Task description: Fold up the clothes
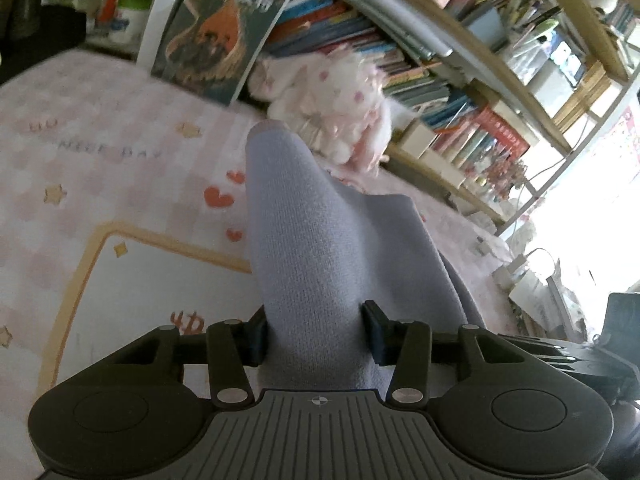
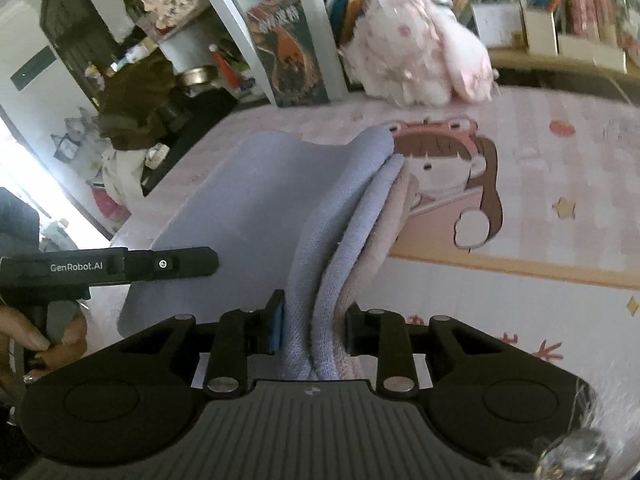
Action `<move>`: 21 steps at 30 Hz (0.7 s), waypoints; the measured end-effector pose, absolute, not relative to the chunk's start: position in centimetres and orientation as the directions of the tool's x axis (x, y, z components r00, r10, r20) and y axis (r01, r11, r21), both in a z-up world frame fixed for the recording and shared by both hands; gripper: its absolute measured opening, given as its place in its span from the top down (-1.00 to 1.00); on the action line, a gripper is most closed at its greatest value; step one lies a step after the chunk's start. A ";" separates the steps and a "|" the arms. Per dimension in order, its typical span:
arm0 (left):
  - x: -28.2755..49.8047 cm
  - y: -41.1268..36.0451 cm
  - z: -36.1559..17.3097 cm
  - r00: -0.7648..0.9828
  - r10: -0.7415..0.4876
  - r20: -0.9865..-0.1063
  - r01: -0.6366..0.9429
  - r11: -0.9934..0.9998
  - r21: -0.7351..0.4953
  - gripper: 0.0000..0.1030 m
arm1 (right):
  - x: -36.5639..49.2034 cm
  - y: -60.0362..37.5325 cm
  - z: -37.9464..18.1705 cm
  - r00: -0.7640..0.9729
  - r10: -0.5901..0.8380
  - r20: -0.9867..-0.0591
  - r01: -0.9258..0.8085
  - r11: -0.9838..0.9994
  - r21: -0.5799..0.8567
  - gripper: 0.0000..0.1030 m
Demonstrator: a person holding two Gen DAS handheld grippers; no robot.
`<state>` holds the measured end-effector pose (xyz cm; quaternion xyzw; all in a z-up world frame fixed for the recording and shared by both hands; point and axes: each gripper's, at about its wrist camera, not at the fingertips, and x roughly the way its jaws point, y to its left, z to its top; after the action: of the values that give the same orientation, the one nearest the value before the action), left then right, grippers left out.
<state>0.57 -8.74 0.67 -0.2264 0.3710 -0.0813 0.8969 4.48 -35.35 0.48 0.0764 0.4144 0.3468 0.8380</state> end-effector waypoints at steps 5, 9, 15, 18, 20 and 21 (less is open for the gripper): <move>0.7 -8.4 2.0 0.736 -0.310 -0.601 0.003 0.890 -0.456 0.12 | 4.3 -35.2 1.7 0.454 0.655 -0.605 -0.529 0.744 0.409 0.50; 1.4 -7.5 2.4 0.744 -0.323 -0.585 0.027 0.889 -0.457 0.12 | 4.7 -34.5 2.4 0.477 0.648 -0.594 -0.521 0.753 0.402 0.50; 2.9 -4.7 2.6 0.744 -0.362 -0.562 0.078 0.882 -0.464 0.12 | 5.1 -32.1 3.0 0.522 0.619 -0.587 -0.500 0.779 0.377 0.50; 3.8 -2.7 2.6 0.735 -0.385 -0.558 0.108 0.879 -0.465 0.12 | 5.2 -30.1 3.1 0.547 0.592 -0.592 -0.471 0.802 0.368 0.50; 4.3 -1.2 2.5 0.728 -0.400 -0.557 0.123 0.875 -0.468 0.12 | 5.4 -28.6 3.1 0.559 0.576 -0.596 -0.455 0.814 0.360 0.50; 4.6 -0.5 2.4 0.725 -0.405 -0.557 0.127 0.873 -0.470 0.12 | 5.6 -27.8 3.1 0.564 0.569 -0.598 -0.450 0.819 0.356 0.50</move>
<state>4.64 -0.51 2.40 -0.2041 0.3405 -0.1469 0.9060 5.58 -27.80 3.08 0.0817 0.3661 0.2893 0.8807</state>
